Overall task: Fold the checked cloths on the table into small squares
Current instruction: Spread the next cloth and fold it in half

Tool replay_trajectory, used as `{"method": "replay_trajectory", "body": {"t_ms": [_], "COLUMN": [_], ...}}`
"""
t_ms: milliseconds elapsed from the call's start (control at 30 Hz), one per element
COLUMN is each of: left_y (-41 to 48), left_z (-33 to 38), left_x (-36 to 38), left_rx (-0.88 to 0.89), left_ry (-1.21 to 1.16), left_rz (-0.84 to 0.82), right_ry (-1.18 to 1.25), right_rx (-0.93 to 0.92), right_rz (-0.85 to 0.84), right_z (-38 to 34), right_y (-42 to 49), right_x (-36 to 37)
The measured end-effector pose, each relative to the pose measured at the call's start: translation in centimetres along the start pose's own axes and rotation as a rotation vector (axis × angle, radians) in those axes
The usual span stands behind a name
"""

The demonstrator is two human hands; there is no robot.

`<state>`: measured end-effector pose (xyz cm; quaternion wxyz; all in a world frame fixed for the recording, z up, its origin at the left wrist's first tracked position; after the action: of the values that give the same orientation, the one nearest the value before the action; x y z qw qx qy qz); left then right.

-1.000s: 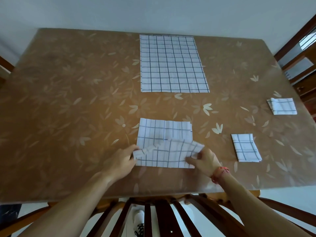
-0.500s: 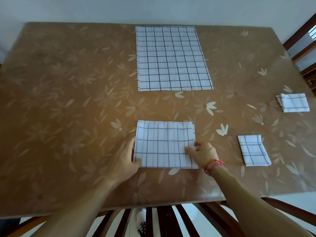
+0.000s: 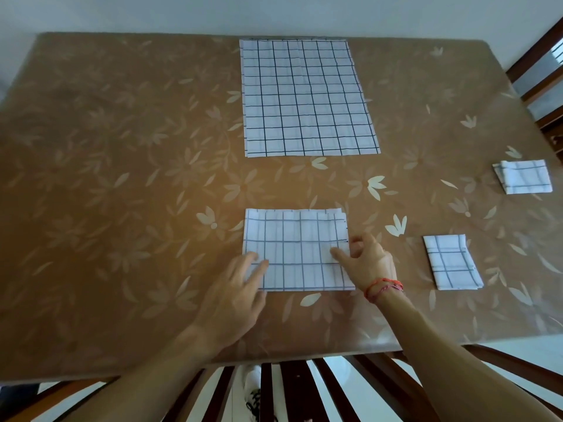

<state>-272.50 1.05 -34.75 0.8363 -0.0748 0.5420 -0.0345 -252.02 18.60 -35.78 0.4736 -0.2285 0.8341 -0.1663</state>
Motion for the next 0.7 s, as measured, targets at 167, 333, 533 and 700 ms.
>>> {"method": "replay_trajectory", "body": {"t_ms": [167, 333, 533, 700], "left_y": [-2.2, -2.2, -1.9, -1.7], "left_z": [4.3, 4.4, 3.8, 3.7], "left_x": [3.3, 4.5, 5.6, 5.8], "left_rx": [0.192, 0.118, 0.052, 0.031], "left_ry": [0.168, 0.238, 0.245, 0.247], "left_rz": [-0.112, -0.1, -0.104, -0.087], "right_ry": [-0.249, -0.527, -0.719, -0.764], "right_rx": [-0.294, -0.609, -0.617, -0.569], "right_rz": [0.137, 0.063, -0.104, -0.158], "right_z": [-1.3, -1.7, -1.4, -0.9], "right_y": [-3.3, -8.5, -9.6, -8.8], "right_x": [0.3, 5.8, 9.6, 10.1]}}
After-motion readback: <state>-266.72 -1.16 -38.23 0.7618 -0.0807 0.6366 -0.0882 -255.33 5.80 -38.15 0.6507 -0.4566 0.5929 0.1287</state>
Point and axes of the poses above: each hand's wrist, its own y-axis towards the middle knuckle, its own x-axis out of the palm, z = x × y, the point moved 5 cm from there along y, towards the middle knuckle, and after that the axes turned 10 degrees about -z, right-handed, at the moved point
